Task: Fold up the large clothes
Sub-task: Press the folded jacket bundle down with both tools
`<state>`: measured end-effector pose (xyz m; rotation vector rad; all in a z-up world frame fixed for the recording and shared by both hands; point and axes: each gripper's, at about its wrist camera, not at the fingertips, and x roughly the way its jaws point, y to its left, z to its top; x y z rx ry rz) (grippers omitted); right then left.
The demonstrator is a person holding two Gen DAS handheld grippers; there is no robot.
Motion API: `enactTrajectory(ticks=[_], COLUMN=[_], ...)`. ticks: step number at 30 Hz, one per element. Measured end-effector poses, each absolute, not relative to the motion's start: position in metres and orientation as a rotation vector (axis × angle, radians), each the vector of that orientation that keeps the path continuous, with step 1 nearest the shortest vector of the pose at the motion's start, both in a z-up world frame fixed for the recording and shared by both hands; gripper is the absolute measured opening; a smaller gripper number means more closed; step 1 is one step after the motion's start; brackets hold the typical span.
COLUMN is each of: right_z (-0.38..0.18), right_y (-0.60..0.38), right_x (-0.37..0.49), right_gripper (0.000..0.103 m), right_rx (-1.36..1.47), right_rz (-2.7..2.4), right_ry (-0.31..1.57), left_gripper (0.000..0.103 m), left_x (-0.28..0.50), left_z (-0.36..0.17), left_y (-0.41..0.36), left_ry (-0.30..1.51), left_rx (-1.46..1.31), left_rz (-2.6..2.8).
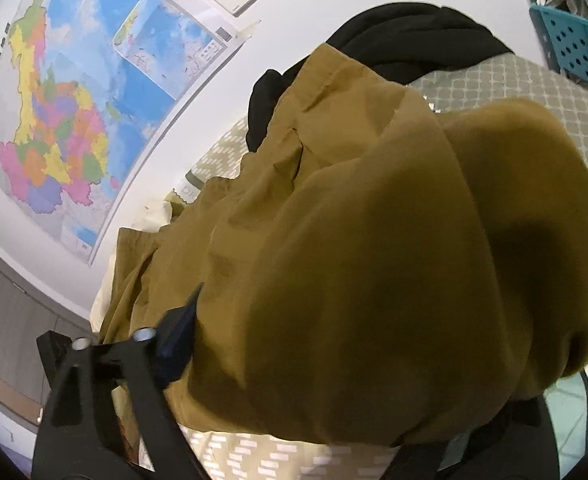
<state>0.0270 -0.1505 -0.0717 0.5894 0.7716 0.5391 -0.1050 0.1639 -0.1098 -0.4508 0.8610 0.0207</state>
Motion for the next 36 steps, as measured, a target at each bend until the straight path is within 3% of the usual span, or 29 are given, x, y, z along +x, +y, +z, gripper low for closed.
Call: enactTrajectory(ticks=[2,4,7,9,12,14,19,21,26,31,32,34,36], right_z=[-0.073,-0.073,-0.073,-0.071,-0.07,-0.07,-0.07,-0.07,-0.072,-0.07,-0.07,-0.069,-0.07], right_y=[-0.151,-0.151,-0.15,-0.146,-0.14,-0.138,-0.135,-0.135,-0.137,-0.134,-0.133,-0.131,-0.132], right_x=[0.025,0.025,0.027,0.029,0.03,0.03,0.033,0.033,0.034,0.038,0.039,0.039,0.04], right_gripper=[0.072,0.072,0.081,0.086,0.089,0.09,0.09,0.082,0.076,0.085,0.088,0.087,0.076], right_rx=[0.588,0.587,0.604,0.595,0.566,0.562,0.549,0.535,0.543,0.529,0.528,0.521,0.522], right_rz=[0.553,0.557,0.574,0.576,0.563,0.559,0.554,0.548,0.553,0.582,0.582,0.576,0.57], right_ry=[0.768,0.767,0.777,0.78,0.778,0.774,0.775,0.78,0.786,0.787,0.789,0.792,0.791], left_gripper=[0.066,0.061,0.063,0.07,0.081,0.082,0.08,0.078,0.069,0.072,0.077,0.08,0.079], left_x=[-0.108,-0.108,-0.103,-0.099,-0.095,-0.092,-0.087,-0.086,-0.084,-0.08,-0.079,-0.077,-0.075], left_z=[-0.105,-0.1,-0.102,-0.106,-0.112,-0.112,-0.113,-0.112,-0.11,-0.113,-0.113,-0.114,-0.114], left_y=[0.164,0.162,0.164,0.167,0.168,0.161,0.158,0.158,0.157,0.163,0.163,0.16,0.157], left_ry=[0.843,0.821,0.842,0.849,0.839,0.84,0.846,0.85,0.85,0.859,0.861,0.86,0.858], left_rx=[-0.434,-0.39,-0.39,-0.407,-0.43,-0.398,-0.4,-0.406,-0.388,-0.408,-0.412,-0.411,-0.403], left_rz=[0.052,0.05,0.049,0.042,0.027,0.046,0.065,0.069,0.073,0.027,0.016,0.012,0.026])
